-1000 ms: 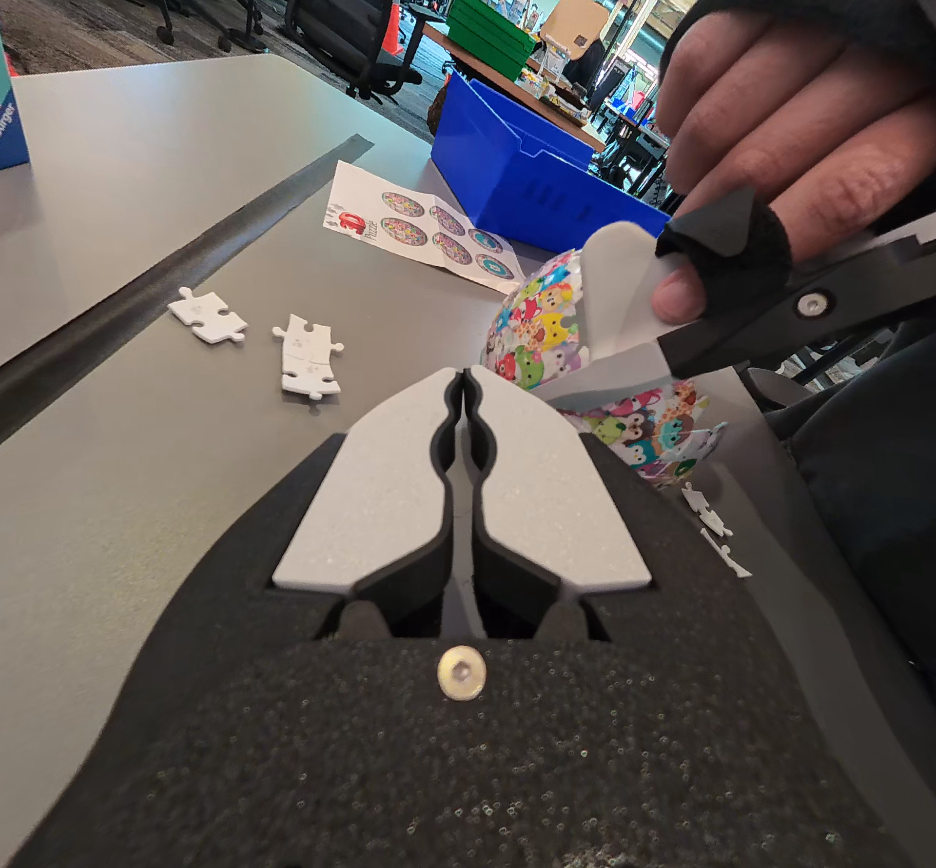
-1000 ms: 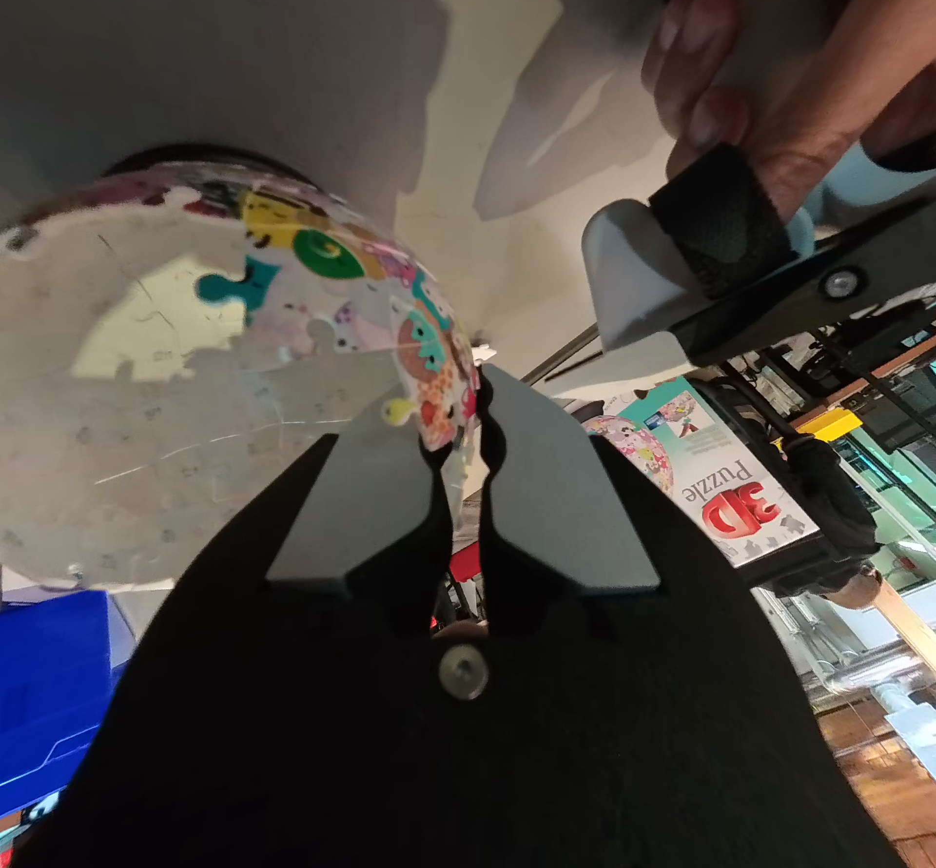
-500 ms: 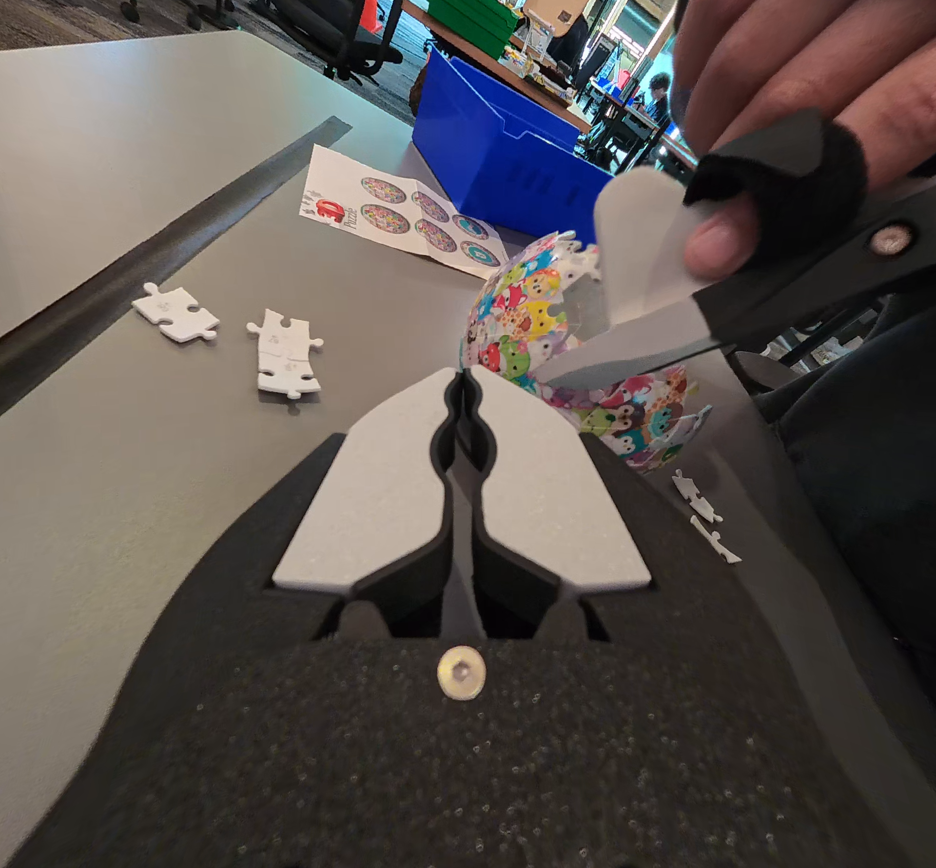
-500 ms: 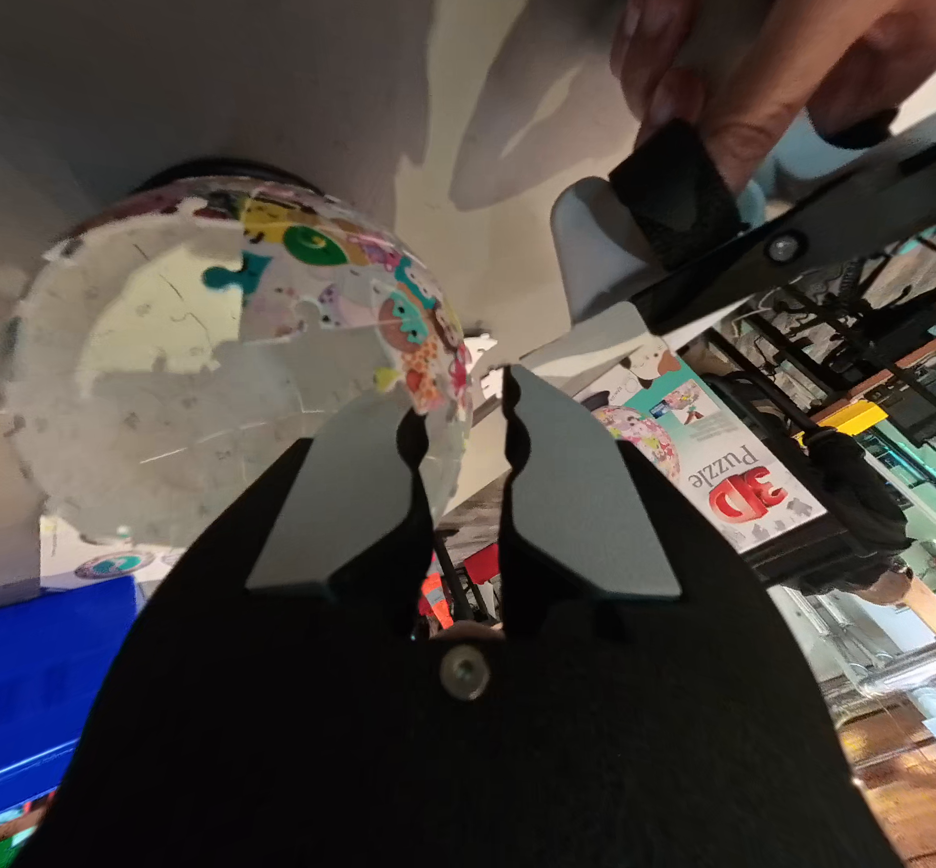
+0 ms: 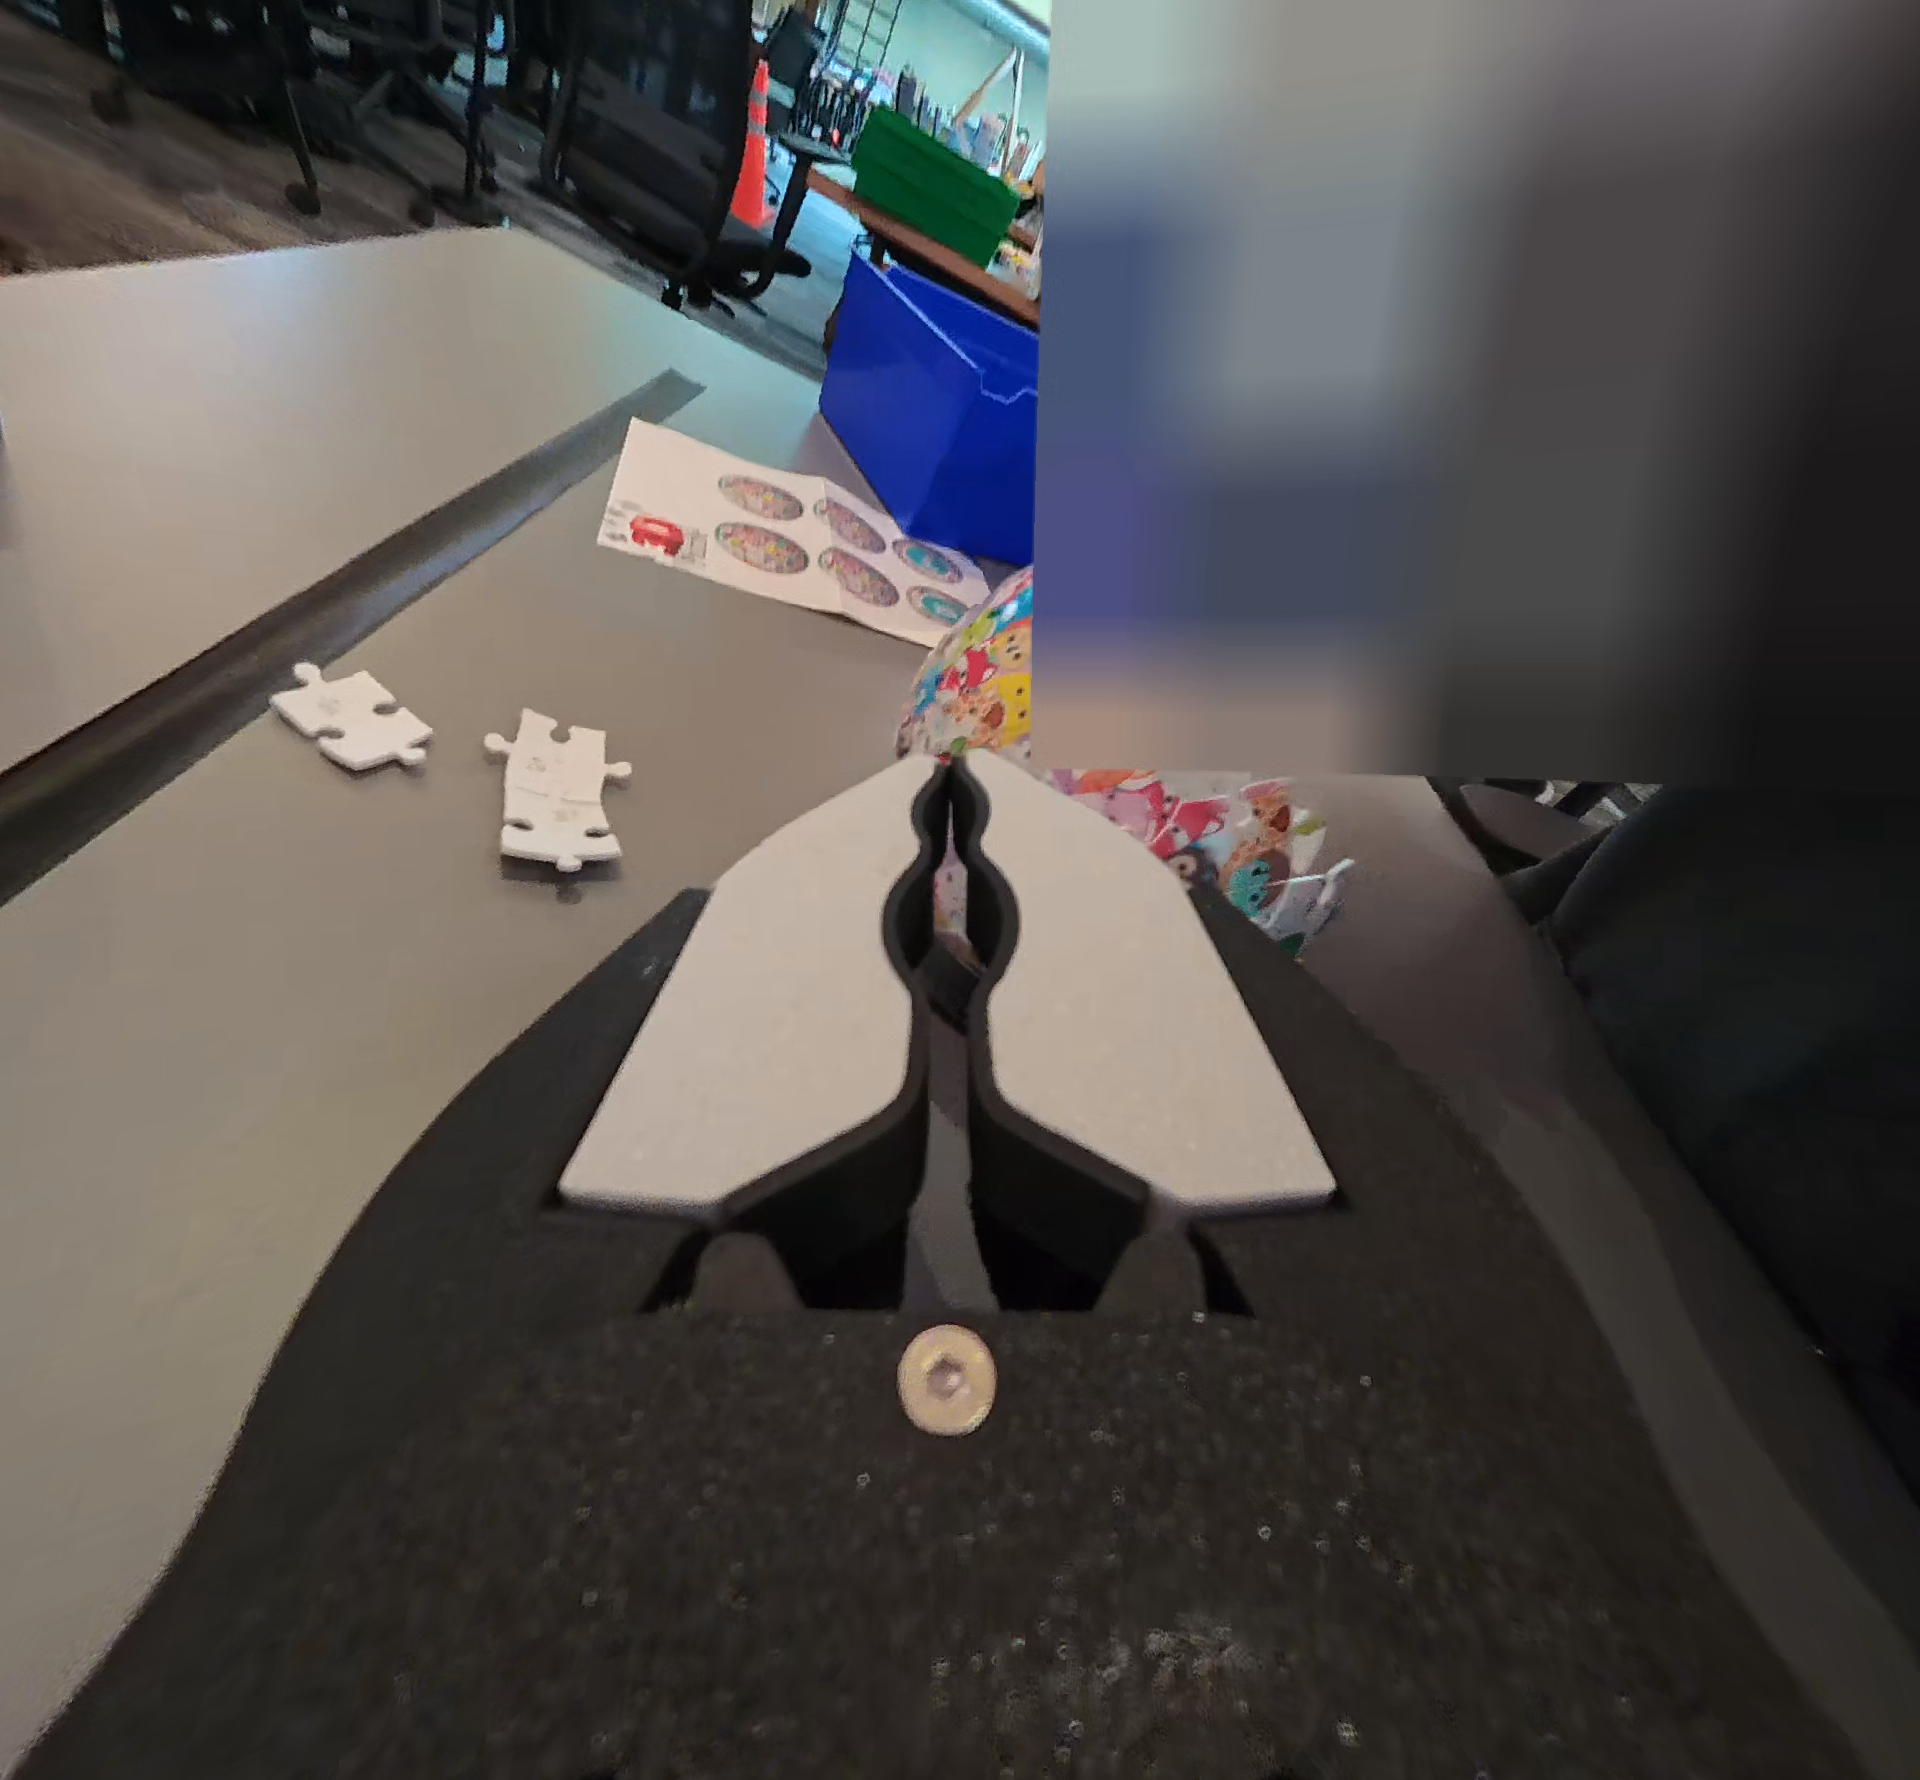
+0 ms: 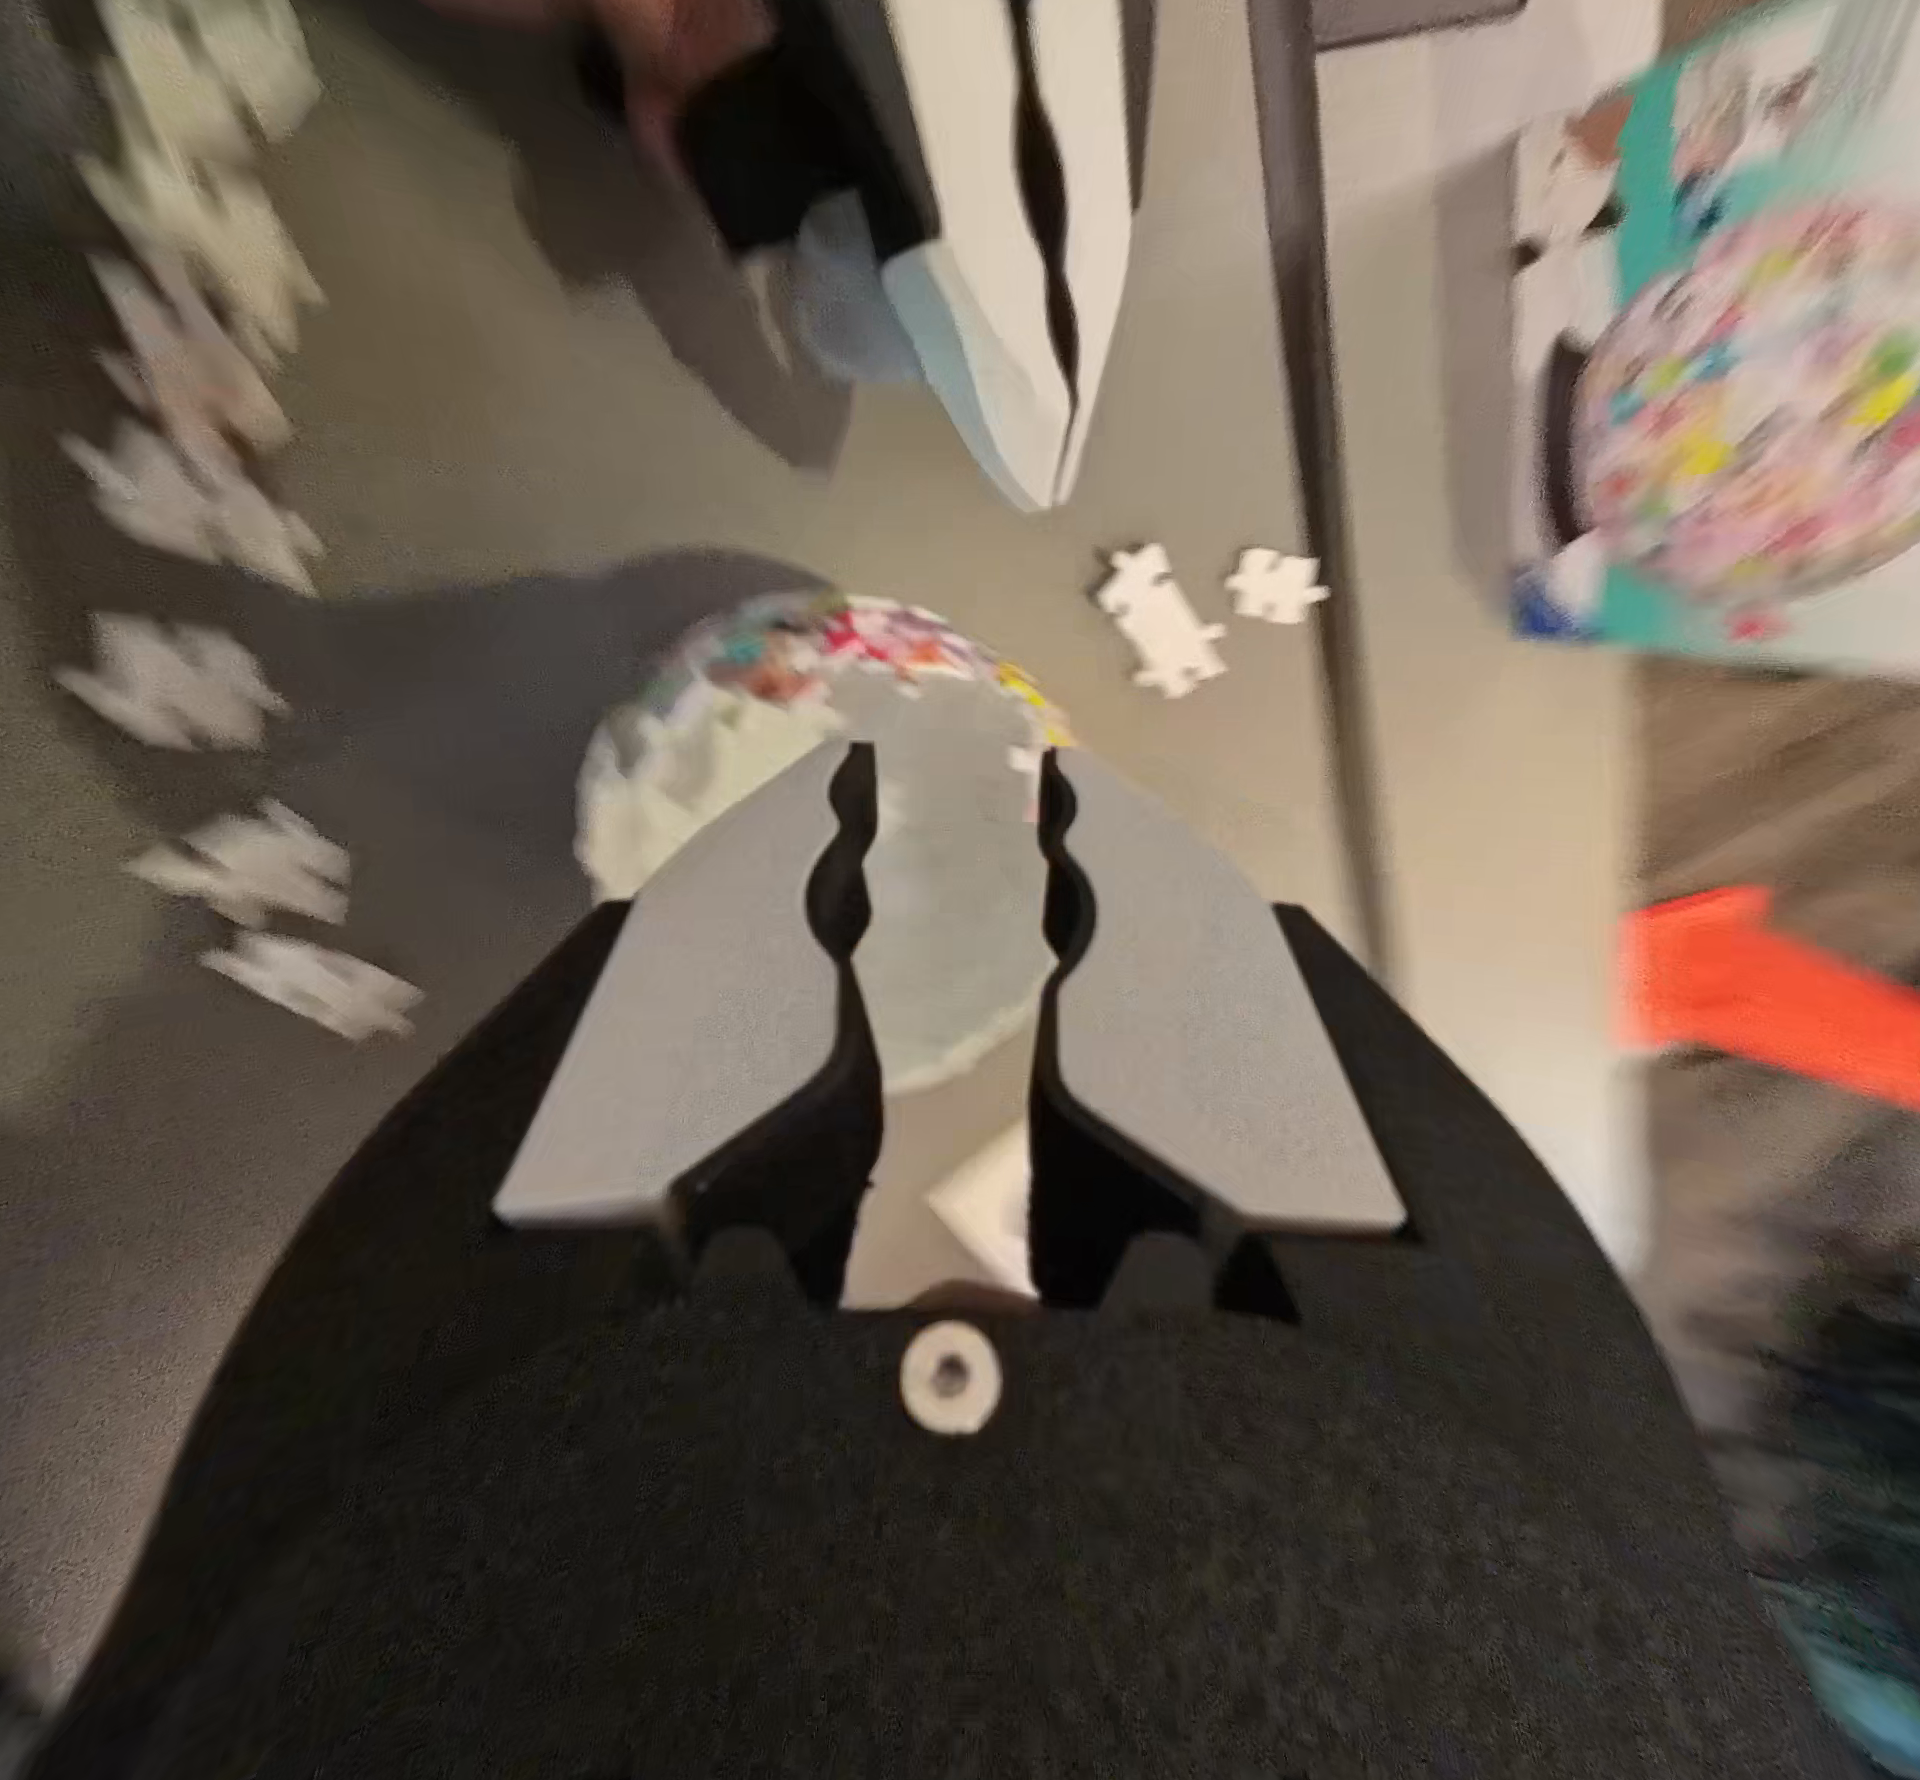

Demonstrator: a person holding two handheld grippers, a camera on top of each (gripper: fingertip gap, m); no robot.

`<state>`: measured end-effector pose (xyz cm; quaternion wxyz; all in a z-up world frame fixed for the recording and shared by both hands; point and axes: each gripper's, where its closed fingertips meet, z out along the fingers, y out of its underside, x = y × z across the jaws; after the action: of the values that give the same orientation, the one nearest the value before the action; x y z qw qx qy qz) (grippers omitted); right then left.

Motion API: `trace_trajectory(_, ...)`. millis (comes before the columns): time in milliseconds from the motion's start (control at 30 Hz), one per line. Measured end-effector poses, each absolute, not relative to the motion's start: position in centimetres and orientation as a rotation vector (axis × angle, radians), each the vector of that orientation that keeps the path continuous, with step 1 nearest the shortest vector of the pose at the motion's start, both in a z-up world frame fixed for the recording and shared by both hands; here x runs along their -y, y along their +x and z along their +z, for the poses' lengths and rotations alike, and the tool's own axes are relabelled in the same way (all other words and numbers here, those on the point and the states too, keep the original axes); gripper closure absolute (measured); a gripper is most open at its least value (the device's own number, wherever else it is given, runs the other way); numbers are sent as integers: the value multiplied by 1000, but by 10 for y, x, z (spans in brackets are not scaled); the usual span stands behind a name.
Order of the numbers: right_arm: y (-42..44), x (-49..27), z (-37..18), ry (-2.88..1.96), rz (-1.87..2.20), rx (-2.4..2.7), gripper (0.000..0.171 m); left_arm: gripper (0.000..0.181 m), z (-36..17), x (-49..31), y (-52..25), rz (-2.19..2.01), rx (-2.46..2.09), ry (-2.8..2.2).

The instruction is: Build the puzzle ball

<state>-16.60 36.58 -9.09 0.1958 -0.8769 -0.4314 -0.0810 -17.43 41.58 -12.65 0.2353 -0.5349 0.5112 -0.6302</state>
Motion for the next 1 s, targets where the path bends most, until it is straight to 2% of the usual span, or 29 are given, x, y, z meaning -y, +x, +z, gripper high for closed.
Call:
trace_trajectory(100, -188, -362, -94, -2491, 119, 701, 148, 181, -125, -419, -174, -1666, -1382, -1460)
trace_trajectory(233, -186, -349, -109, -2523, 211, 391, 147, 181, -123, -407, -176, -1668, -1404, -1431)
trace_trajectory(533, -190, -329, -139, -2483, -11, 429, 129, 181, -133, -382, -199, -1646, -1480, -1451)
trace_trajectory(600, -185, -330, -147, -2472, -150, 462, 129, 181, -131, -386, -202, -1643, -1453, -1453)
trace_trajectory(733, -189, -327, -149, -2445, -157, 429, 140, 181, -128, -390, -206, -1652, -1415, -1455)
trace_trajectory(1000, -182, -319, -146, -2445, -203, 414, 139, 181, -131, -386, -204, -1651, -1444, -1459)
